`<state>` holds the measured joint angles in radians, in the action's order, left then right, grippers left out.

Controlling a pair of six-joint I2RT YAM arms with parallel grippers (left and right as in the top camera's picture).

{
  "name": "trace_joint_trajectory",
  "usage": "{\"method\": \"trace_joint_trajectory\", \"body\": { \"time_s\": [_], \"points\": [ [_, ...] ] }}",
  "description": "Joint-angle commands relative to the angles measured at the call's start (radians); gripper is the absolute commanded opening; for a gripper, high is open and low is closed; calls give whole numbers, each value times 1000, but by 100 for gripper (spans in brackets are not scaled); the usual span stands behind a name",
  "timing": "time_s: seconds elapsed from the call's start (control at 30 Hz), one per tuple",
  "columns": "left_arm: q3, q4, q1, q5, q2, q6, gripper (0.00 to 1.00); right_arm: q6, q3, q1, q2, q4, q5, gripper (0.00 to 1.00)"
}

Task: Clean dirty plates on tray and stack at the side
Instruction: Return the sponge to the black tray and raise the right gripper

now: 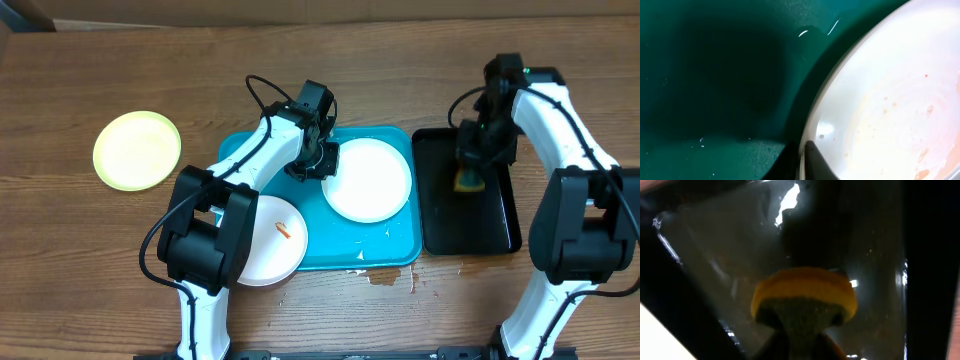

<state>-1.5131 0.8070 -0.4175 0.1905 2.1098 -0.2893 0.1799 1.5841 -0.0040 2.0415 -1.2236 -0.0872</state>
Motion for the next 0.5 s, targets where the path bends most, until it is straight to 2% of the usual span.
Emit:
{"method": "trace_joint_trajectory", "body": {
  "time_s": [0.0, 0.03, 0.07, 0.23, 0.37, 0.43, 0.47],
  "points": [
    [6, 0, -2, -11, 4, 5, 22, -2, -29, 6, -10, 15, 27, 45],
    [6, 0, -2, -11, 4, 5, 24, -2, -29, 6, -10, 15, 27, 53],
    [6, 0, -2, -11, 4, 5, 31, -2, -22, 6, -10, 16, 26, 73],
    [6, 0, -2, -11, 4, 5, 48, -2, 45, -35, -10, -14, 23, 76],
    [6, 0, -2, -11, 4, 5, 52, 1, 138, -122, -10, -37, 23, 88],
    [6, 0, -2, -11, 4, 5, 53, 11, 171, -172, -10, -39, 22, 100],
    [6, 0, -2, -11, 4, 5, 53, 14, 177, -196, -10, -39, 23, 100]
  ]
}}
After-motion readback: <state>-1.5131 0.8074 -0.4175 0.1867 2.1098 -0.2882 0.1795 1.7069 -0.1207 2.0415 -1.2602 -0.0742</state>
